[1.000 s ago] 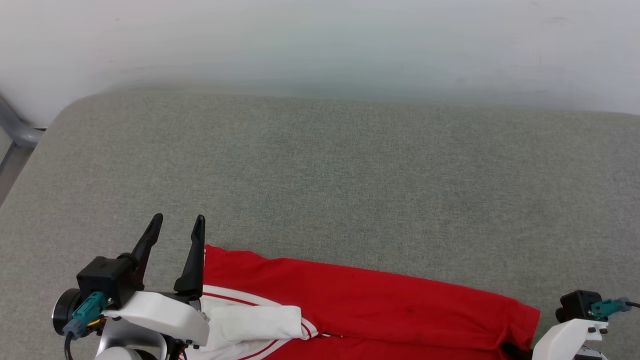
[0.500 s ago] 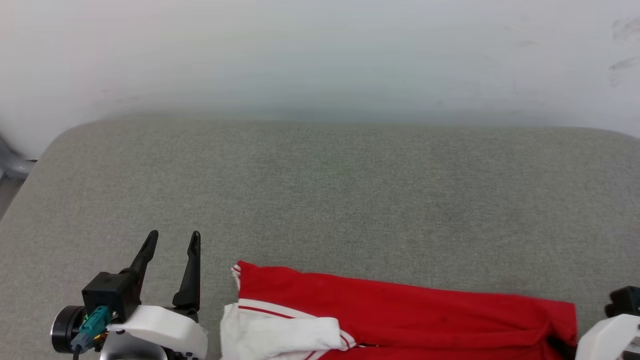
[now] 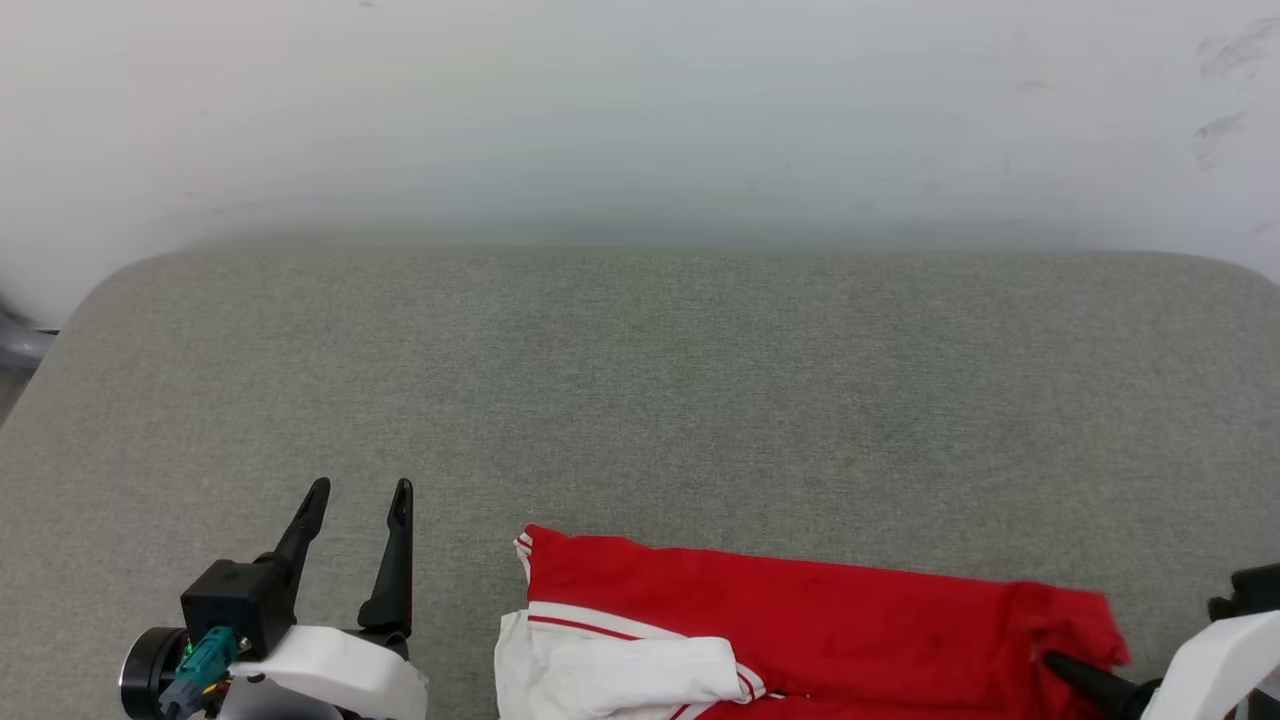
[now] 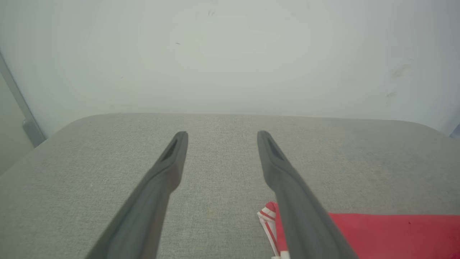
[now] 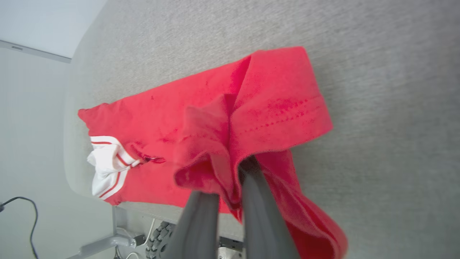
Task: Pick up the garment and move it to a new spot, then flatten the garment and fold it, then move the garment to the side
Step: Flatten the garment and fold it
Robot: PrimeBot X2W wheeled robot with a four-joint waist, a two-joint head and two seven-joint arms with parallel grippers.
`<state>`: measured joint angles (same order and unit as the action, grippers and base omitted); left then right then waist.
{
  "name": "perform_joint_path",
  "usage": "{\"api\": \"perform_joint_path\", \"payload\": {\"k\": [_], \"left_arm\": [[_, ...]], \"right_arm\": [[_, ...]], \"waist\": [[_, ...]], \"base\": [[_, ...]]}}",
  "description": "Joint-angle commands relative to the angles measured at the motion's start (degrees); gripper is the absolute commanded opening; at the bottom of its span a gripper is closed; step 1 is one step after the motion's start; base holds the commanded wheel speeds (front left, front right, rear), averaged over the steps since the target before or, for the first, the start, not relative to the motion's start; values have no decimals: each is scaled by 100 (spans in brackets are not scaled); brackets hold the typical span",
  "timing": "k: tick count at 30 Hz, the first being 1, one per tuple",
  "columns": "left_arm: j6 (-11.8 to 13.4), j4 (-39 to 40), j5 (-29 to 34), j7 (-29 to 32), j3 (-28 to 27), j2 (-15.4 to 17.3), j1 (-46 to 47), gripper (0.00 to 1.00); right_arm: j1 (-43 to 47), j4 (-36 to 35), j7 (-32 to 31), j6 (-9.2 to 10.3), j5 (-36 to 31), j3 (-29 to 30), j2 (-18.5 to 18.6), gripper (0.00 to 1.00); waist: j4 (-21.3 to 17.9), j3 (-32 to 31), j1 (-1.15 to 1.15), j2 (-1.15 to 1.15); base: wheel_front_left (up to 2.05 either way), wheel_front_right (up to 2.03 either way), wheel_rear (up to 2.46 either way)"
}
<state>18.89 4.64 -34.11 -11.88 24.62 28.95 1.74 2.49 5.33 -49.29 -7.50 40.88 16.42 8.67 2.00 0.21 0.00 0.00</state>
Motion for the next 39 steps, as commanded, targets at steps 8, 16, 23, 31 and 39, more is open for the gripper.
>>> {"api": "perform_joint_path", "payload": {"k": [8,16,23,31,39], "left_arm": [[-47,-43,-13,-36,45,-20,114,100],[-81,-50,15,-3,99,-58,303,100],[-143,-87,39,-50,151,-170,537,100],[-281,-272,62,-195,179,-398,828,100],[-413,-513,104,-290,128,-562,985,100]], "right_arm": [[-129,-443,-1017,3,1824,-99,-545,0],[-378,-216,-784,3,3415,-1279,-584,0],[-910,107,-12,3,3871,-2547,-584,0],[-1504,494,631,3,3854,-3399,-580,0],[-1677,961,996,3,3512,-3805,-581,92]], "waist": [[141,42,0,0],[390,213,0,0],[680,584,0,0],[918,1124,0,0],[907,1309,0,0]], "base": [[0,0,0],[0,0,0],[0,0,0],[0,0,0],[0,0,0]]}}
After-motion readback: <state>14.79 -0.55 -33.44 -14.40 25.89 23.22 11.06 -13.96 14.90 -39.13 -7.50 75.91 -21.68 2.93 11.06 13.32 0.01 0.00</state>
